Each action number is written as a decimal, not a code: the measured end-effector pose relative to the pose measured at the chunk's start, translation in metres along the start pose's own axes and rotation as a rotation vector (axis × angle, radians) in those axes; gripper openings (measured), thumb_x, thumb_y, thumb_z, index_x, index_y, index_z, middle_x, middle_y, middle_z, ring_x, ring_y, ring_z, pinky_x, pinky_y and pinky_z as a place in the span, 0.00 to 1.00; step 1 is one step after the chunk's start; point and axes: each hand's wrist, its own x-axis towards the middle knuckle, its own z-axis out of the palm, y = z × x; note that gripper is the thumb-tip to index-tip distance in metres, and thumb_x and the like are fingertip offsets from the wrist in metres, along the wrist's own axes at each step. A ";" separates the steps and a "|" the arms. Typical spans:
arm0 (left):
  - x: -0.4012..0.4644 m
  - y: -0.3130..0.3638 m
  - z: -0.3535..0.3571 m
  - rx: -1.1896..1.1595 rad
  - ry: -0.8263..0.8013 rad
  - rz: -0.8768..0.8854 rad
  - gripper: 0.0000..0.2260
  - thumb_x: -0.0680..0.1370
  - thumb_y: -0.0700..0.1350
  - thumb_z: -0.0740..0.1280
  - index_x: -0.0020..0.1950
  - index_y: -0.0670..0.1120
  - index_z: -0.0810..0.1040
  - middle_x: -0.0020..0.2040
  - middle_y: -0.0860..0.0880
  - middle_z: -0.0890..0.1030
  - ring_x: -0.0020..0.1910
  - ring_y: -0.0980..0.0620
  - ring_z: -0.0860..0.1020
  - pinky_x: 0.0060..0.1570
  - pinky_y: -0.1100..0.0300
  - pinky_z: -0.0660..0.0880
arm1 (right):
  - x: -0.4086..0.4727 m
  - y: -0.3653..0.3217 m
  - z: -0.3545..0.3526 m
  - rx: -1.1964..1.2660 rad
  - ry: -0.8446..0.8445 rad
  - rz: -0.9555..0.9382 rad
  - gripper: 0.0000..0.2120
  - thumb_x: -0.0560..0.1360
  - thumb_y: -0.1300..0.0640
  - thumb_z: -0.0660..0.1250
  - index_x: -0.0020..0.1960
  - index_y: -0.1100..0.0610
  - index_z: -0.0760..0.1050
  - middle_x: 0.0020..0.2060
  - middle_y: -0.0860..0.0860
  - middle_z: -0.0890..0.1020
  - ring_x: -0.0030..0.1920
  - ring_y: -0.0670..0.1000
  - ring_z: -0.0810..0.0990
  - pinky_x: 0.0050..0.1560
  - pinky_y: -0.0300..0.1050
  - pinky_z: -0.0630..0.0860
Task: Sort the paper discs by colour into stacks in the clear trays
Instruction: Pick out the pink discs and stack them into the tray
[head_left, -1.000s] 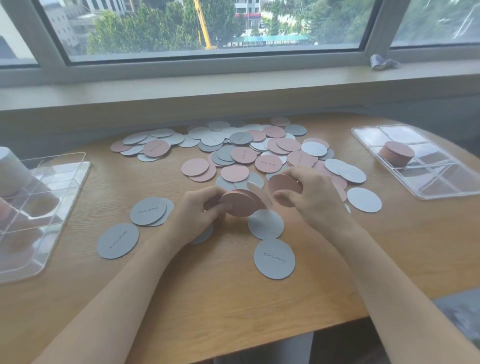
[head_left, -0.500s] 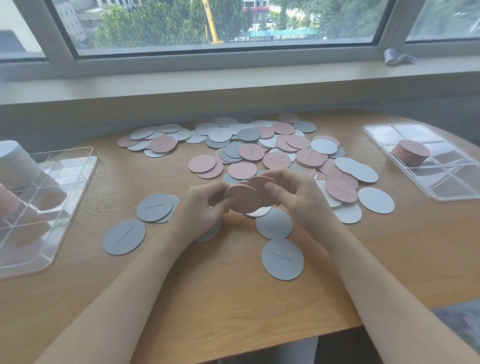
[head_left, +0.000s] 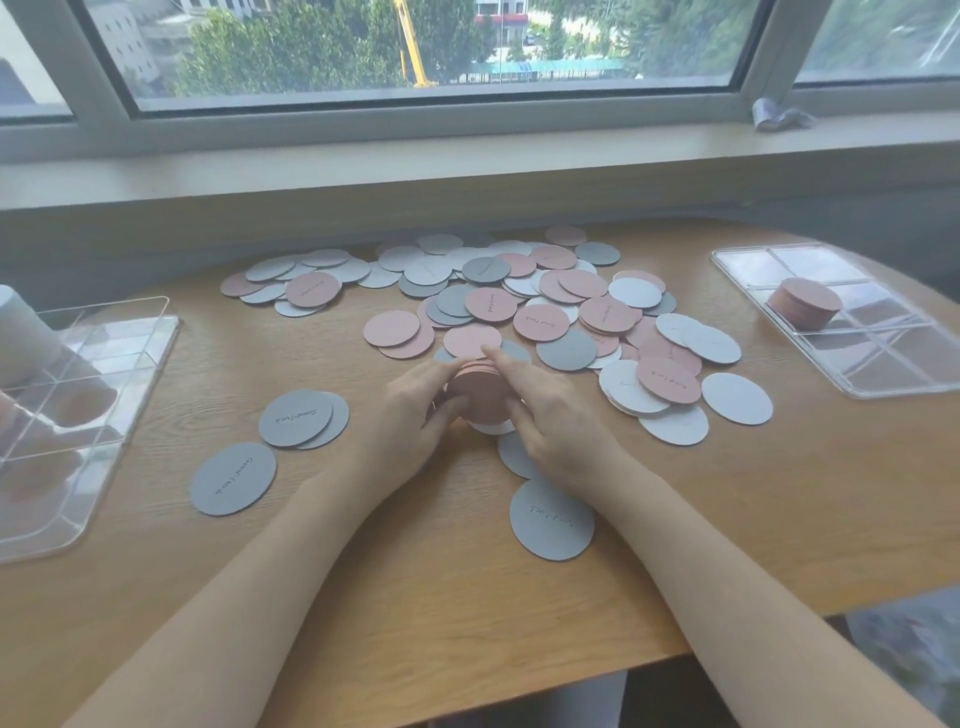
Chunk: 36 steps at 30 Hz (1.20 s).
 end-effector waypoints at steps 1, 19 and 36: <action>0.000 0.000 0.000 -0.009 0.005 -0.017 0.12 0.80 0.42 0.67 0.63 0.47 0.78 0.47 0.54 0.80 0.43 0.57 0.74 0.47 0.64 0.70 | 0.000 0.001 -0.002 -0.012 -0.023 0.003 0.26 0.79 0.59 0.56 0.78 0.54 0.61 0.64 0.51 0.77 0.62 0.52 0.73 0.64 0.54 0.68; -0.002 -0.002 -0.001 -0.050 0.012 -0.107 0.05 0.79 0.43 0.70 0.55 0.49 0.80 0.45 0.57 0.83 0.44 0.55 0.81 0.48 0.50 0.77 | -0.039 0.063 -0.094 -0.499 0.271 0.624 0.12 0.78 0.45 0.64 0.54 0.51 0.80 0.48 0.51 0.83 0.50 0.60 0.78 0.51 0.50 0.73; 0.001 -0.002 -0.002 -0.095 0.079 -0.130 0.10 0.76 0.39 0.73 0.56 0.46 0.82 0.48 0.54 0.84 0.47 0.59 0.81 0.44 0.69 0.73 | 0.001 -0.009 -0.020 0.318 0.144 0.207 0.08 0.80 0.53 0.64 0.54 0.45 0.82 0.42 0.45 0.86 0.46 0.51 0.83 0.51 0.55 0.78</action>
